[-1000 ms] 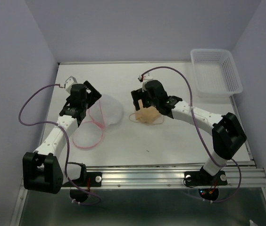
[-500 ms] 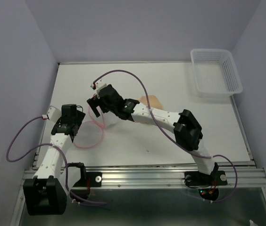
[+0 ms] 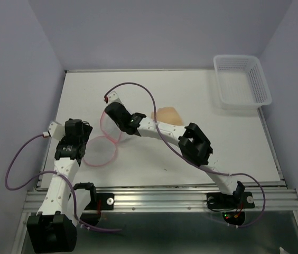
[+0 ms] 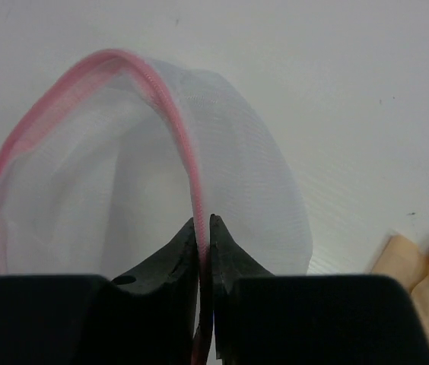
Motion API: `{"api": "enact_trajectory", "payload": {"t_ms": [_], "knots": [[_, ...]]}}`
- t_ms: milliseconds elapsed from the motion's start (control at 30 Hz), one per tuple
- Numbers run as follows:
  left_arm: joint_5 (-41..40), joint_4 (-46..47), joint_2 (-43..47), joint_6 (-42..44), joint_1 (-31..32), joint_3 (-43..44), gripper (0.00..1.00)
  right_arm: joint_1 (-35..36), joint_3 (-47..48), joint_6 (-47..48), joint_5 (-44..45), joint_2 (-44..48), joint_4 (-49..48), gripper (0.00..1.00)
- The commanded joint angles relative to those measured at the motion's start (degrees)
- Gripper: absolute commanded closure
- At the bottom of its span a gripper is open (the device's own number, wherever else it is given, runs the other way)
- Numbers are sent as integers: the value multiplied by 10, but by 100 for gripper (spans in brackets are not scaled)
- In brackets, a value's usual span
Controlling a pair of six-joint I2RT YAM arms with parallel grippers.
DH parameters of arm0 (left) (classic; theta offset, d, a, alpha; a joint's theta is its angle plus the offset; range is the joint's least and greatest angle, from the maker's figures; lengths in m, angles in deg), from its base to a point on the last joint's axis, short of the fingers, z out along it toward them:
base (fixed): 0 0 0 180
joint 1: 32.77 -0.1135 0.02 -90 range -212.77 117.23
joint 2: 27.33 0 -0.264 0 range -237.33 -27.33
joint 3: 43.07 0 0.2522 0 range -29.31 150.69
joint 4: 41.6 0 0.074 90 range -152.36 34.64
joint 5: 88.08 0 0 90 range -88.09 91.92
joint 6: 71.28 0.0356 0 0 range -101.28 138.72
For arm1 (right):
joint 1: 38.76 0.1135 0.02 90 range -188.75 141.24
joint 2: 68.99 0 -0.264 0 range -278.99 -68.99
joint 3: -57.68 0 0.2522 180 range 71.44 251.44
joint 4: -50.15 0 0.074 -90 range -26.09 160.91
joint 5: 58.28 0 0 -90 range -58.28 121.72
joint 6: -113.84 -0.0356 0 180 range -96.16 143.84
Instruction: Place the bra in the laundry bag and zip it closed
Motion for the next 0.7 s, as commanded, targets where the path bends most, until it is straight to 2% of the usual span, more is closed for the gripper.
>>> {"api": "enact_trajectory", "payload": {"t_ms": [0,33,200,400,667], "knots": [[16,30,-3,23,-2,-2,1,2,10,-11,50,45,-13,90],[33,44,-5,36,-2,0,1,2,10,-14,59,49,-16,99],[81,88,-19,58,-2,-1,1,-27,17,-29,56,61,-17,99],[152,129,-77,76,-2,-4,1,-101,-15,-109,-20,96,-18,99],[224,181,-153,95,8,-4,1,-172,-30,-186,-54,96,-18,99]]}}
